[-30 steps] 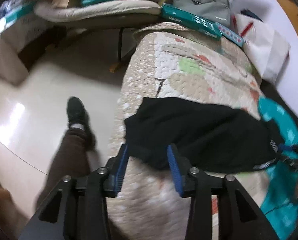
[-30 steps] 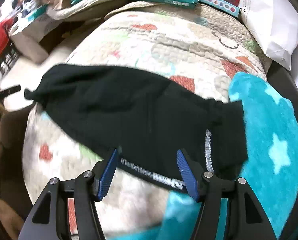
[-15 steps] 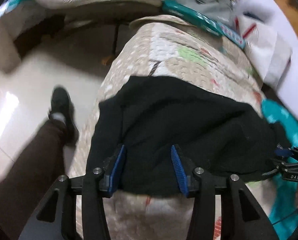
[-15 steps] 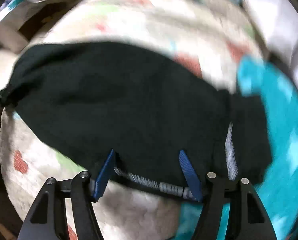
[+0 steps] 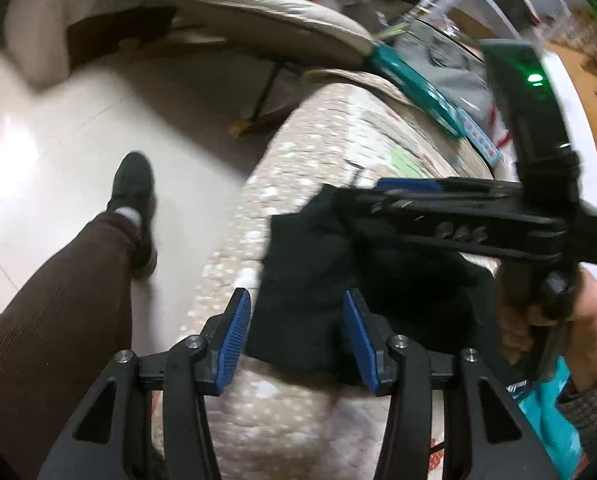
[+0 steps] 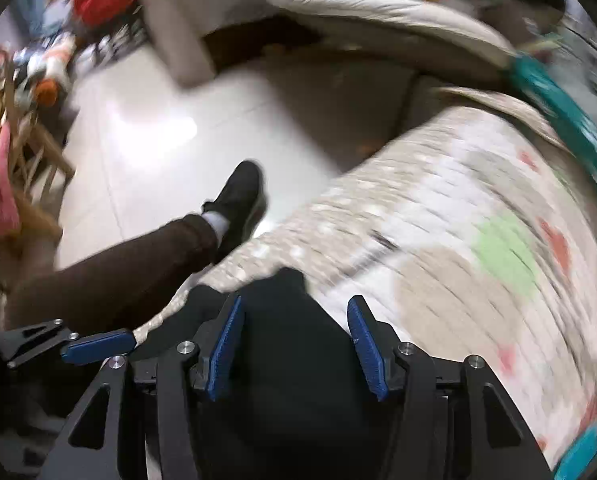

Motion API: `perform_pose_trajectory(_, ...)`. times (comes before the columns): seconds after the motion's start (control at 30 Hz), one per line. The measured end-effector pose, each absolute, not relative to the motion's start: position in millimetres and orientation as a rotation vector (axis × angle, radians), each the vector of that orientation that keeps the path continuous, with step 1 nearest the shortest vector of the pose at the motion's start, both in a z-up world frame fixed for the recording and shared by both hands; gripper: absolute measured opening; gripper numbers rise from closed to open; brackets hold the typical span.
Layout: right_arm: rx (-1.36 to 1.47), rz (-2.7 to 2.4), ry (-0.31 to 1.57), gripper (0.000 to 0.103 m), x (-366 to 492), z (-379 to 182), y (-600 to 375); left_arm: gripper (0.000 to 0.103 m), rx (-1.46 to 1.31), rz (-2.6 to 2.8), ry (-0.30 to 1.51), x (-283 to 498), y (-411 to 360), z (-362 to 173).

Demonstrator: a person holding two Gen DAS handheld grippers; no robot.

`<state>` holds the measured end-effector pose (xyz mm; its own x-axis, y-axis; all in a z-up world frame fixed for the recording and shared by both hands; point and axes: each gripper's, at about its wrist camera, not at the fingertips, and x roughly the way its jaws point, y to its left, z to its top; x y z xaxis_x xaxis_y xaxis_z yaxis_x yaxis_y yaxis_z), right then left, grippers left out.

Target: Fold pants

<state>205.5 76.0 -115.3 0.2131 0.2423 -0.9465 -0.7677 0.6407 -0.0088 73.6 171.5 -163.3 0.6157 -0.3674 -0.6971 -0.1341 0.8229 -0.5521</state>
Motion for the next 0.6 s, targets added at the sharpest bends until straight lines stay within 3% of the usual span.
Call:
perform_pose_trajectory(0.03,-0.600,0.759,1.158,0.057,206,-122,83,0.048,-0.640,-0.142,0.923,76,176,-167)
perform_pose_trajectory(0.07,-0.646,0.758,1.154,0.041,209,-128,87,0.048,-0.667,-0.141,0.934,77,180,-172)
perform_pose_trajectory(0.1,-0.691,0.728,1.154,0.019,214,-133,94,0.048,-0.688,-0.138,0.944,79,183,-175)
perform_pose_trajectory(0.17,-0.679,0.708,1.160,0.009,222,-134,97,0.048,-0.727,-0.129,0.961,81,188,-182)
perform_pose_trajectory(0.37,-0.620,0.608,1.151,0.005,251,-139,104,0.049,-0.754,-0.123,0.974,83,191,-187)
perform_pose_trajectory(0.43,-0.481,0.710,1.196,0.008,253,-126,92,0.050,-0.763,-0.109,0.964,81,195,-187)
perform_pose_trajectory(0.47,-0.454,0.745,1.211,0.019,251,-120,87,0.051,-0.771,-0.105,0.963,80,196,-187)
perform_pose_trajectory(0.5,-0.438,0.790,1.217,0.043,246,-114,83,0.051,-0.781,-0.101,0.967,81,197,-188)
perform_pose_trajectory(0.53,-0.444,0.834,1.203,0.054,238,-107,80,0.051,-0.787,-0.100,0.973,82,197,-189)
perform_pose_trajectory(0.57,-0.459,0.859,1.184,0.064,231,-103,80,0.051,-0.790,-0.100,0.977,83,197,-190)
perform_pose_trajectory(0.6,-0.487,0.886,1.173,0.064,224,-101,80,0.051,-0.789,-0.099,0.978,83,196,-190)
